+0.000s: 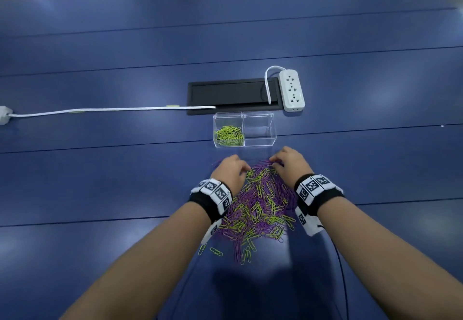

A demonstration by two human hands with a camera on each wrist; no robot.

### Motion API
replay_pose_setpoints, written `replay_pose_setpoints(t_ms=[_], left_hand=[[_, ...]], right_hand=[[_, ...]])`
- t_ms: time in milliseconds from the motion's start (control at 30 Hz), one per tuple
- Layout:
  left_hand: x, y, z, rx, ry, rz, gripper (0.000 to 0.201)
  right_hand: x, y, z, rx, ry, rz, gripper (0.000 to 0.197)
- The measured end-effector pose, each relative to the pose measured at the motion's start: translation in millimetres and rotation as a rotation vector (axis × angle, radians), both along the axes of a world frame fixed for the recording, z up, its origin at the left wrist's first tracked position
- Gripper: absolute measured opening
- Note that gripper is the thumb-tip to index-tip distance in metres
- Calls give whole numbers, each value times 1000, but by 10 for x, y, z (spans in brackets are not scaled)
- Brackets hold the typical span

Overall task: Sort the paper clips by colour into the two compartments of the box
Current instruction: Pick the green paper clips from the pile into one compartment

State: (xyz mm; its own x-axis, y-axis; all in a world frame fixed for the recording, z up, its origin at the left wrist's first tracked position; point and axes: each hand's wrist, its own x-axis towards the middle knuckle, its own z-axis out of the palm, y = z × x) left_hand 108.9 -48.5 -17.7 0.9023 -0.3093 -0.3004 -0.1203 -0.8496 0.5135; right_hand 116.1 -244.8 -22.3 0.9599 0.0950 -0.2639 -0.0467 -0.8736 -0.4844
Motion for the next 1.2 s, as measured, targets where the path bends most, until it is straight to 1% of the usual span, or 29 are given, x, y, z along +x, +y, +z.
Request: replay_pose_setpoints(t_ms=[67,167,233,300,400,467,533,600,700,767,900,1000,1100,1133,1200], left_hand=[[-60,67,-83,6,37,20,24],[-76,207,-114,19,9,84,22],[-68,287,-107,27,-14,131,21],[-60,293,-86,10,-50,157,19],[-61,116,-26,-21,-63,130,15],[-58,-49,0,-21,-34,145,13],[-61,-170,-3,4,6,209,15],[-76,-231,-27,31,39,254,20],[-117,-258,-72,52,33,251,22],[-139,-261,-94,52,21,233,22],[-138,-258,-108,54,20,209,18],[-100,-250,-108,37,38,228,10],[-72,-254,-103,74,35,174,14],[-67,-250,-103,84,32,152,16],[-69,-218,-96,64,32,150,14]], right_hand=[[23,-59,-2,19,-5,-69,16],[32,-202,-2,50,8,-171,14],[18,-302,9,40,18,-195,17],[-3,-368,33,29,-20,-191,20],[-18,-370,71,33,-85,-115,25],[-25,-328,81,-13,-37,16,31],[-35,-296,61,-72,34,132,36],[-47,-292,30,-90,63,162,38],[-71,-290,-2,-114,35,193,29],[-92,-294,-9,-137,-14,230,23],[-106,-302,-34,-178,-61,256,18],[-78,-280,-30,-184,-55,240,17],[-48,-285,-1,-170,-13,203,17],[-41,-301,3,-135,-4,163,16],[-34,-343,54,-12,16,-6,10]])
